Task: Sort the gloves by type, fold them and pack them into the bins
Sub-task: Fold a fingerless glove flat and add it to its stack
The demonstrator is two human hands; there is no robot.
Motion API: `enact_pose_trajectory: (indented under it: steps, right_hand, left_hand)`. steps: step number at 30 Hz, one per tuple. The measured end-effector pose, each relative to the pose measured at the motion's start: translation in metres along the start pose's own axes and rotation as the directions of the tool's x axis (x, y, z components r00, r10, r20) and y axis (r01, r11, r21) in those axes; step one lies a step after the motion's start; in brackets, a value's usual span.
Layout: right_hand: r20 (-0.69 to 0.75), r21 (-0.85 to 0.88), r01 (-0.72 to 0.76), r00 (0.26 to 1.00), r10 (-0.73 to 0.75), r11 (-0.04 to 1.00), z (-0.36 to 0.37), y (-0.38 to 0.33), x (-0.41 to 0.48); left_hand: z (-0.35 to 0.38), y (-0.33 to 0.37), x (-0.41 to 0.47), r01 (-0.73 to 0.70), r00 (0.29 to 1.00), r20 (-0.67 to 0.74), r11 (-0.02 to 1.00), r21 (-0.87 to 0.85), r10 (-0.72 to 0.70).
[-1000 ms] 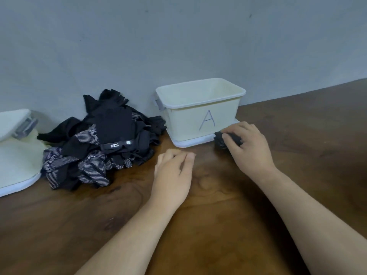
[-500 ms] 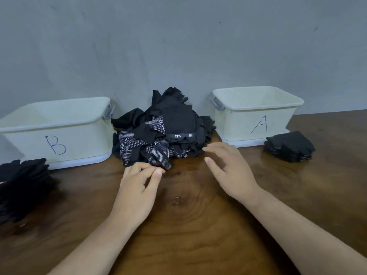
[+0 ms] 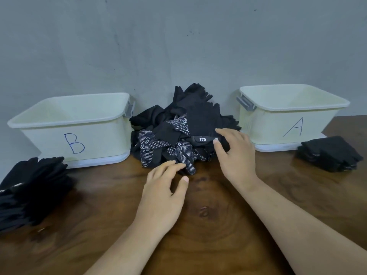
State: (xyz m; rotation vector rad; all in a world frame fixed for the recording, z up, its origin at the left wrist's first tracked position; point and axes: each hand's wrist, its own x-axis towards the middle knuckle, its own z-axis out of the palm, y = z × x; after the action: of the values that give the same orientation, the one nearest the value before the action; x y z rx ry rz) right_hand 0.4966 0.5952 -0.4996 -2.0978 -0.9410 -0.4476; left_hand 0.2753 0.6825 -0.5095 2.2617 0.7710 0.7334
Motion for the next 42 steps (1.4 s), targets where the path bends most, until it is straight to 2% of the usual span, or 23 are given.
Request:
enact_pose_trajectory:
  steps: [2,4,6,11,13,17,20,22,23,25,26,28,30,32,35,37,40,42]
  right_hand:
    - [-0.036,0.169,0.013,0.999,-0.007,0.985,-0.006,-0.003,-0.001]
    - [-0.077,0.385,0.01,0.997,0.021,0.923,-0.013,-0.008,-0.005]
    - [-0.147,0.509,0.046,0.989,0.034,0.86,-0.021,-0.013,-0.011]
    - [-0.23,0.497,0.112,0.973,0.006,0.861,-0.046,-0.011,-0.027]
    - [-0.214,0.419,0.205,0.969,-0.124,0.884,-0.059,-0.006,-0.038]
    - [-0.013,0.268,0.413,0.905,-0.425,0.87,-0.075,0.001,-0.068]
    - [0.229,0.238,0.453,0.834,-0.503,0.859,-0.082,0.001,-0.082]
    - [0.366,0.281,0.434,0.776,-0.514,0.856,-0.086,-0.005,-0.087]
    - [0.395,0.346,0.386,0.767,-0.506,0.855,-0.088,-0.009,-0.088]
    - [0.349,0.468,0.287,0.809,-0.473,0.836,-0.089,-0.015,-0.087]
    - [0.305,0.469,0.269,0.845,-0.44,0.841,-0.088,-0.015,-0.086]
    - [0.258,0.331,0.28,0.891,-0.372,0.901,-0.082,-0.007,-0.082]
    - [0.293,0.207,0.249,0.907,-0.302,0.946,-0.077,0.002,-0.079]
    - [0.336,0.219,0.189,0.906,-0.256,0.957,-0.076,0.005,-0.079]
    - [0.321,0.38,0.087,0.922,-0.219,0.921,-0.079,-0.001,-0.083]
    - [0.306,0.462,-0.04,0.945,-0.117,0.886,-0.08,-0.004,-0.082]
    - [0.246,0.411,-0.185,0.965,0.087,0.893,-0.072,0.006,-0.072]
    - [0.238,0.391,-0.288,0.949,0.207,0.874,-0.065,0.013,-0.062]
  left_hand:
    - [-0.001,0.001,0.0,-0.003,1.0,0.011,1.0,0.011,0.003]
    - [-0.001,0.003,0.0,-0.008,1.0,0.014,1.0,0.019,0.008]
    - [-0.002,0.003,-0.001,-0.01,1.0,0.017,1.0,0.02,0.009]
    - [-0.004,0.005,-0.003,-0.001,1.0,0.025,1.0,0.012,0.001]
    - [-0.004,0.004,-0.004,-0.004,1.0,0.011,1.0,-0.008,0.004]
    - [-0.003,0.008,-0.006,-0.022,0.999,-0.035,0.997,-0.069,0.019]
    - [-0.002,0.013,-0.007,0.013,1.0,-0.023,0.994,-0.105,-0.016]
    - [-0.003,0.014,-0.008,0.072,0.997,0.011,0.988,-0.135,-0.071]
    - [-0.003,0.015,-0.008,0.097,0.995,0.026,0.984,-0.15,-0.094]
    - [-0.005,0.016,-0.009,0.119,0.993,0.031,0.98,-0.16,-0.115]
    - [-0.005,0.017,-0.009,0.119,0.993,0.03,0.98,-0.16,-0.116]
    - [-0.004,0.019,-0.011,0.117,0.993,0.048,0.981,-0.155,-0.111]
    - [-0.002,0.019,-0.014,0.102,0.993,0.079,0.986,-0.133,-0.092]
    - [-0.002,0.022,-0.017,0.079,0.993,0.099,0.99,-0.117,-0.068]
    - [-0.004,0.029,-0.021,0.097,0.989,0.126,0.978,-0.184,-0.074]
    - [-0.003,0.03,-0.022,0.069,0.988,0.147,0.986,-0.152,-0.046]
    - [-0.001,0.028,-0.024,0.006,0.982,0.189,1.0,0.002,-0.006]
    - [-0.001,0.028,-0.024,0.003,0.979,0.203,1.0,-0.001,-0.003]
